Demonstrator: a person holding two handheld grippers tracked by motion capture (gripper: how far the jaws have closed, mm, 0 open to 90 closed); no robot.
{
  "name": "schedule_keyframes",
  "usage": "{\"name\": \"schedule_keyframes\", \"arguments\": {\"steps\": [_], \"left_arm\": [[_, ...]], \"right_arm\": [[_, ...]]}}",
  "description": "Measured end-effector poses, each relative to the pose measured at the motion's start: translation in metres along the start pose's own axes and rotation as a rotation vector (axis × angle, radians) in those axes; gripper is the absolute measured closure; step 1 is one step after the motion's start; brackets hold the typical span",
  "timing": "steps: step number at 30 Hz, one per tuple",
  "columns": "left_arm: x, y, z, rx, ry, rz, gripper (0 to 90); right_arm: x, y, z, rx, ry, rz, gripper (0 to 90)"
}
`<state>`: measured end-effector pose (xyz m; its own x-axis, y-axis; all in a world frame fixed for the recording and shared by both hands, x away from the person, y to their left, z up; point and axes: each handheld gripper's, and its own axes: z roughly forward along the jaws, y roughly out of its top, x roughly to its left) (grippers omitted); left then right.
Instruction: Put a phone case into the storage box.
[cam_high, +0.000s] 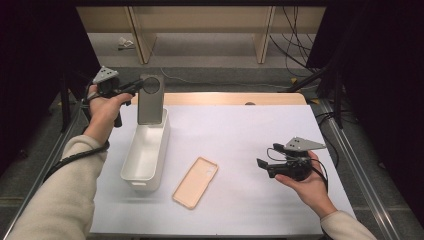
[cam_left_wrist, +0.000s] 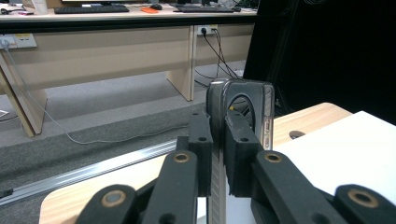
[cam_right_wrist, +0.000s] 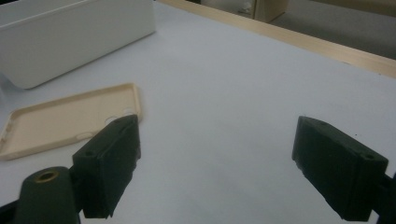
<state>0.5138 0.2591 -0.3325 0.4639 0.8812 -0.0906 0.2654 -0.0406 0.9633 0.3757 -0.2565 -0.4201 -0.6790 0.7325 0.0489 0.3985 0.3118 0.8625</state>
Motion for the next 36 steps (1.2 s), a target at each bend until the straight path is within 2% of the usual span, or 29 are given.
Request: {"name": "schedule_keyframes", "arguments": {"steps": [36], "left_arm": [[0.001, -0.009, 0.017, 0.036, 0.005, 0.016, 82.1]], "right_arm": [[0.000, 0.000, 0.000, -0.001, 0.000, 0.003, 16.2]]}}
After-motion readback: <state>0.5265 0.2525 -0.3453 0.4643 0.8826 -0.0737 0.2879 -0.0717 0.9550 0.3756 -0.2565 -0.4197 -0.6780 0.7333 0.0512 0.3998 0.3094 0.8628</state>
